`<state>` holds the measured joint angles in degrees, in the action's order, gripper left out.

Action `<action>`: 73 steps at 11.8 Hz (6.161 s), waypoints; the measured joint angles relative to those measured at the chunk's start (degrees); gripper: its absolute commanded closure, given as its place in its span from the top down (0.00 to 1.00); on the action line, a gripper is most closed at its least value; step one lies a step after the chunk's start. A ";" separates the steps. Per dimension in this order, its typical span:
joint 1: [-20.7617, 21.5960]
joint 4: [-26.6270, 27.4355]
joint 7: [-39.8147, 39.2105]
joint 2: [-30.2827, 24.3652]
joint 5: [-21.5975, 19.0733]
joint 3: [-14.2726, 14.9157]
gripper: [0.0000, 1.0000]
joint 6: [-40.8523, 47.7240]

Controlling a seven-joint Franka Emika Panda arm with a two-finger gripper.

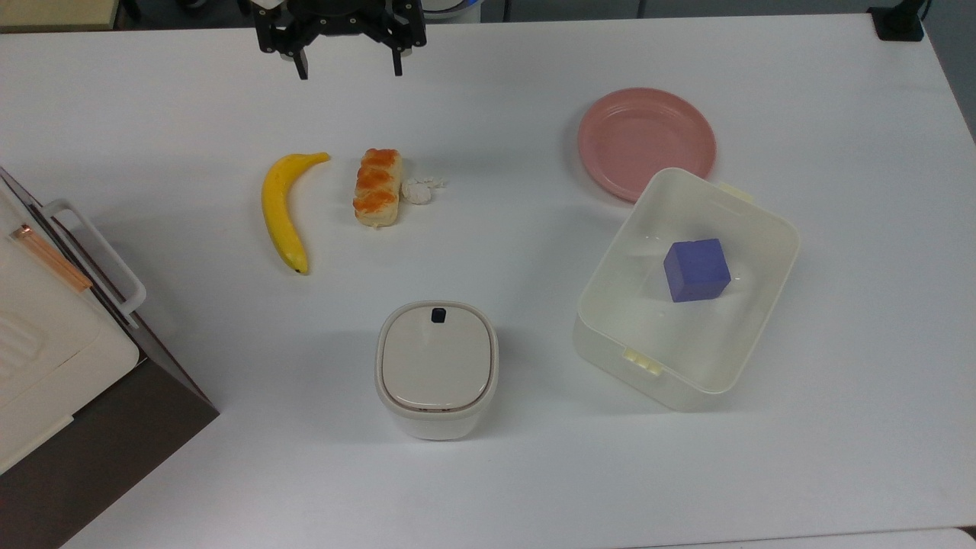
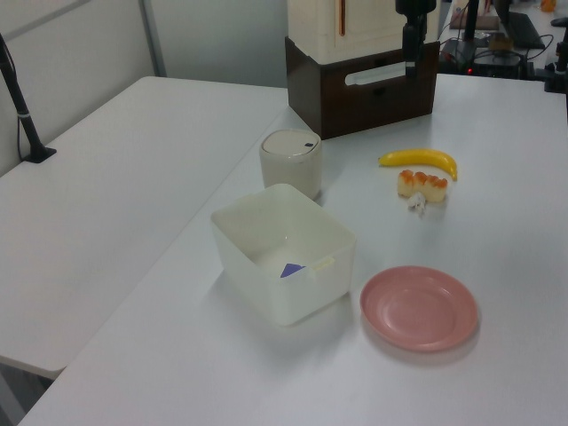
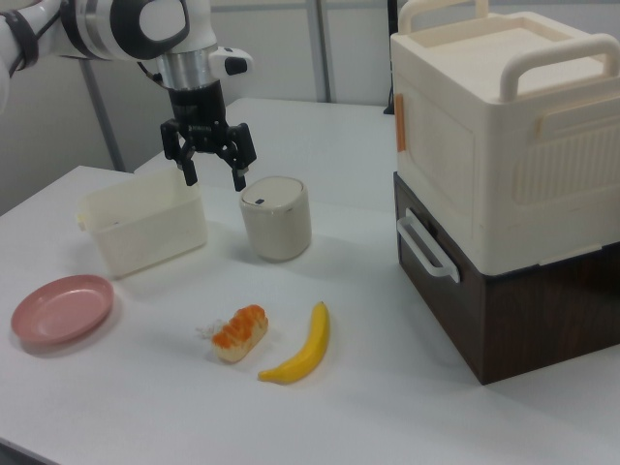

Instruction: Put the bread on a plate

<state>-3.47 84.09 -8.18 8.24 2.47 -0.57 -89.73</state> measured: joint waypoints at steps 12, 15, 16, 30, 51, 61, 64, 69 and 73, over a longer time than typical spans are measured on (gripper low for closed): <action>-1.81 25.98 0.04 -7.84 -0.42 0.58 1.00 -22.57; -1.81 29.17 0.04 -7.90 -0.42 0.57 1.00 -26.07; -1.81 30.69 0.04 -7.90 -0.42 0.58 1.00 -27.53; -3.92 36.91 0.04 2.40 -0.43 0.61 1.00 -37.36; -1.37 34.75 0.05 3.08 -2.26 -0.04 0.39 -35.46; 1.90 27.97 0.05 -0.12 -4.80 -1.12 0.40 -27.51; 7.90 27.85 0.13 -0.14 -6.52 -2.20 0.40 -27.51; 13.55 24.53 3.00 -0.30 -7.39 -5.99 0.42 -23.60; 13.62 24.46 6.73 -0.18 -7.45 -13.52 0.42 -21.89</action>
<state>10.15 108.54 -1.45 8.06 -4.98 -14.09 -111.62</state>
